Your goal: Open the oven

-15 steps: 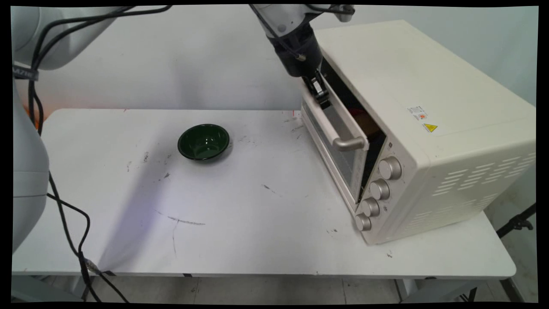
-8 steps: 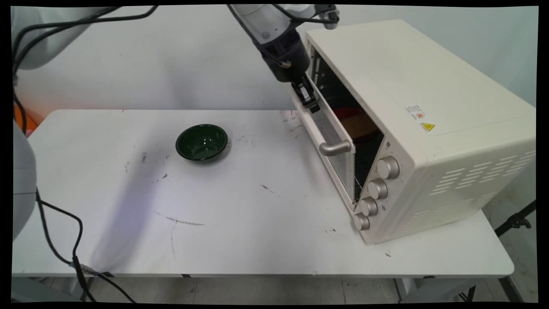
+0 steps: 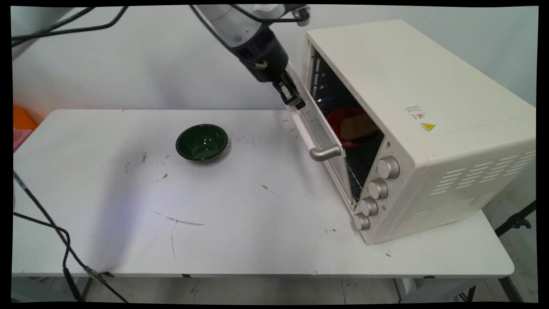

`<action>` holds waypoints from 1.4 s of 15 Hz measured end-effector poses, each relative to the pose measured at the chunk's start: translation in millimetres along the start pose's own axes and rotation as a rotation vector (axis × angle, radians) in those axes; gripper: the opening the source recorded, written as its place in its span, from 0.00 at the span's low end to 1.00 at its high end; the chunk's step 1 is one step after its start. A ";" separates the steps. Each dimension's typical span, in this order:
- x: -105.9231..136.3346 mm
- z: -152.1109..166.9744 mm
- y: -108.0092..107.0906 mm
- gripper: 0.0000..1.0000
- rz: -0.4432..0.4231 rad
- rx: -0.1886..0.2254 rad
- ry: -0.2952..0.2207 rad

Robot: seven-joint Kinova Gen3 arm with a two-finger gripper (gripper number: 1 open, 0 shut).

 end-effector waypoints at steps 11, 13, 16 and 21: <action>-72.3 10.8 0.6 0.00 -0.106 -0.003 0.126; -83.8 16.6 0.1 0.00 -0.104 -0.004 0.146; -106.5 28.2 -1.1 0.00 -0.095 -0.006 0.183; -135.5 43.8 -1.8 0.00 -0.080 -0.008 0.244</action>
